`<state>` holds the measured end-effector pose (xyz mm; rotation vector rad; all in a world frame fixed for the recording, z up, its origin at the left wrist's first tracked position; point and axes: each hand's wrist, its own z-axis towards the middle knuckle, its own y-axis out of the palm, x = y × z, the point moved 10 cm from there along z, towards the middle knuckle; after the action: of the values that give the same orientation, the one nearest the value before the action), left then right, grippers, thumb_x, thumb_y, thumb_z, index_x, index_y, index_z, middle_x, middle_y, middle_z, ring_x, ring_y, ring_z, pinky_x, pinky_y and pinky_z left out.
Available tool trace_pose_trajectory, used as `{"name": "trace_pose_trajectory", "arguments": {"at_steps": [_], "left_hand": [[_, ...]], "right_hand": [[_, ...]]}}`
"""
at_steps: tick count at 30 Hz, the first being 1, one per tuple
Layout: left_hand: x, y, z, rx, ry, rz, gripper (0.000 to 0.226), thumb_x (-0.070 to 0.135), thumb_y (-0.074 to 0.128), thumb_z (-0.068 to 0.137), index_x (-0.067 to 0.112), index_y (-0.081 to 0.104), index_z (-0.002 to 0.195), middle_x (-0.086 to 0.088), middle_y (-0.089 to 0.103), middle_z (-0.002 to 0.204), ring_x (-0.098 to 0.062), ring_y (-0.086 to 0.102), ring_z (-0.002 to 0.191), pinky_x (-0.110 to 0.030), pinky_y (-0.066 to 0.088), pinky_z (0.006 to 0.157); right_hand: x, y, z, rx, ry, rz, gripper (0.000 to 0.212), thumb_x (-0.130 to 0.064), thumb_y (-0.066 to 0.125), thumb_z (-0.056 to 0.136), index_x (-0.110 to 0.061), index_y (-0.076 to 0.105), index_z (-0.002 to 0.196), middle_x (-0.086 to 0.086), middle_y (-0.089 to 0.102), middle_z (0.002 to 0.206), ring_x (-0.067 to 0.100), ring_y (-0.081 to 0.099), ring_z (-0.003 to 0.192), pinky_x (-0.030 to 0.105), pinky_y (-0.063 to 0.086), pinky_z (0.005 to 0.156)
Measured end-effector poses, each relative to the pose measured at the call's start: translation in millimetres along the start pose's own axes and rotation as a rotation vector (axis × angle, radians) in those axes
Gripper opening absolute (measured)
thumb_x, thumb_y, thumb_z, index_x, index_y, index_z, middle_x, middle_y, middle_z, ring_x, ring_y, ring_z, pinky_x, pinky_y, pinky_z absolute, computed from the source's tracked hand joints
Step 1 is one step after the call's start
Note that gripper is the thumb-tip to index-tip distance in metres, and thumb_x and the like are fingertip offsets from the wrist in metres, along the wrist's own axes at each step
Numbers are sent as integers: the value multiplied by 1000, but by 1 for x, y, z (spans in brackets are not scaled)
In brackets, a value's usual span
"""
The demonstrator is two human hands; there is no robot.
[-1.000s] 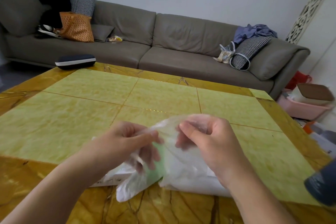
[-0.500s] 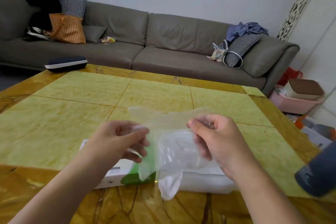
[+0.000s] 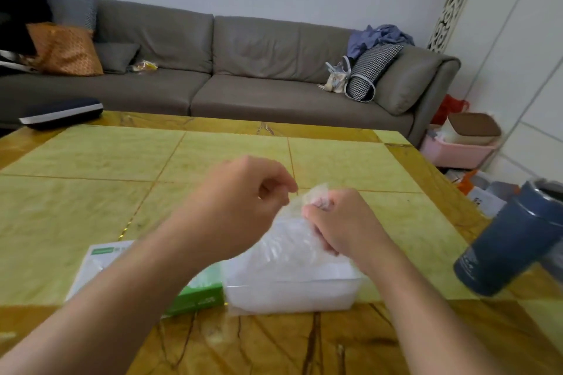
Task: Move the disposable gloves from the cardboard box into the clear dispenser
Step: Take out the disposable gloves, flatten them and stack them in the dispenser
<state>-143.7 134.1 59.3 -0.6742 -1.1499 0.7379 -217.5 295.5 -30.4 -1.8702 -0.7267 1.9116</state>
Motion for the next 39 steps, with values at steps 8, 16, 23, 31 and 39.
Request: {"name": "trace_pose_trajectory", "arguments": {"at_steps": [8,16,23,31,39], "left_hand": [[-61,121,5,-487,-174,261,23,41,68,95,37,64,118,11,63,115,-13,66,94,-36,59,87],[-68,140,-1,-646,-190,292,26,39,64,96,32,67,121,12,68,114,-11,64,99,-27,54,85],[-71,150,-1,-710,-198,380,22,36,65,94,25,61,114,6,68,113,-19,65,102,-35,55,90],[-58,156,0,-674,-166,487,13,28,55,100,18,60,107,1,64,104,-20,63,97,-33,51,89],[-62,155,-3,-695,-123,422,27,45,65,90,22,67,102,1,73,98,-23,68,92,-39,59,81]], "right_hand": [[9,9,4,-45,-41,-320,33,-14,57,95,-13,57,61,10,68,65,19,67,42,26,46,40],[7,1,2,-2,-17,-585,27,-9,70,90,-10,56,67,9,64,66,26,71,53,41,64,56],[-7,-16,-17,57,30,-729,24,-2,57,84,-17,42,73,2,52,77,28,54,68,31,41,56],[-45,17,-35,-5,-166,-332,8,-18,48,88,-13,53,83,5,61,81,26,61,68,44,51,54],[23,65,-26,-435,129,-685,17,-27,64,91,-16,58,79,1,58,77,24,60,76,29,40,57]]}}
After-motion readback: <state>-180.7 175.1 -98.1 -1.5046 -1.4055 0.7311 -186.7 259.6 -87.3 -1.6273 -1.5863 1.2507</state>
